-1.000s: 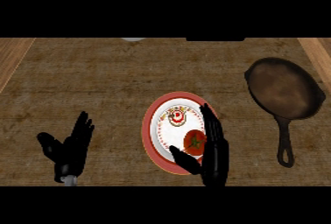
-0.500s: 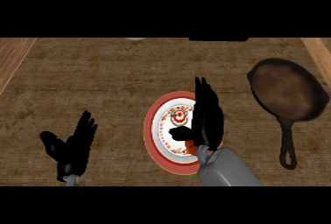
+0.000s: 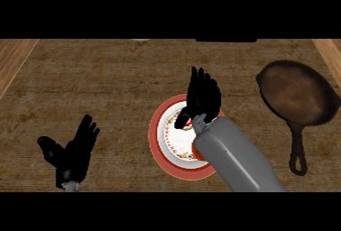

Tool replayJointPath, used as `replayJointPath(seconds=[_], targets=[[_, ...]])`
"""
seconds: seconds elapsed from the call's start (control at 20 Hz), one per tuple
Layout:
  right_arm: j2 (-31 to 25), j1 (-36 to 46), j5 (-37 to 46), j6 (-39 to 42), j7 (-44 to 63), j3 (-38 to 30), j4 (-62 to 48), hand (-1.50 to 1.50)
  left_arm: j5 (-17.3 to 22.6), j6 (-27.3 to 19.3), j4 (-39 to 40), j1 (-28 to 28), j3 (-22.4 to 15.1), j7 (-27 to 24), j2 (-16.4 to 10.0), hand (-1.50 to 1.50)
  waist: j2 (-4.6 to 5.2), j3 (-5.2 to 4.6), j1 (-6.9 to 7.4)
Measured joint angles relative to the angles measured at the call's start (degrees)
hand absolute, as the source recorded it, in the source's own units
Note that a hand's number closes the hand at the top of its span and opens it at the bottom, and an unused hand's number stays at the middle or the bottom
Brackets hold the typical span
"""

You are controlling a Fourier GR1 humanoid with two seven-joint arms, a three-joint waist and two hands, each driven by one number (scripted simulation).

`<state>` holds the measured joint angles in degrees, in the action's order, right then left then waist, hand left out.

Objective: Pick the cupcake from the plate and place it in the pan

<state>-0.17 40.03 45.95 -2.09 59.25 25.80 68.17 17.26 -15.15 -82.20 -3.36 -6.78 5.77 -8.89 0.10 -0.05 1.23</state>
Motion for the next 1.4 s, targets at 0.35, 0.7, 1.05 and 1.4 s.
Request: replayJointPath(seconds=[0.35, 0.7, 1.05, 1.4], targets=[[-0.1, 2.8, -8.5, 7.7, 0.3, -1.0, -6.5, -1.50, -0.6, -0.5, 0.8, 0.9, 0.4, 0.3, 0.5, 0.00, 0.02, 0.02, -0.24], [-0.1, -0.3, -11.1, 10.7, 0.3, 0.2, -4.6, -1.50, -1.3, -0.6, 0.1, 0.0, 0.7, 0.2, 1.6, 0.00, -0.13, 0.05, -0.83], [-0.1, -1.2, -10.0, 8.0, -1.2, 1.6, -5.0, -1.50, -2.6, -0.3, 0.3, -0.4, 0.7, -0.4, 3.0, 0.00, -0.16, 0.12, -0.82], [0.0, -0.9, -9.2, 2.6, -2.0, 4.6, -10.9, -1.50, -3.0, 0.7, 0.1, 0.0, 2.0, 0.7, 2.7, 0.00, -0.06, 0.07, -0.61]])
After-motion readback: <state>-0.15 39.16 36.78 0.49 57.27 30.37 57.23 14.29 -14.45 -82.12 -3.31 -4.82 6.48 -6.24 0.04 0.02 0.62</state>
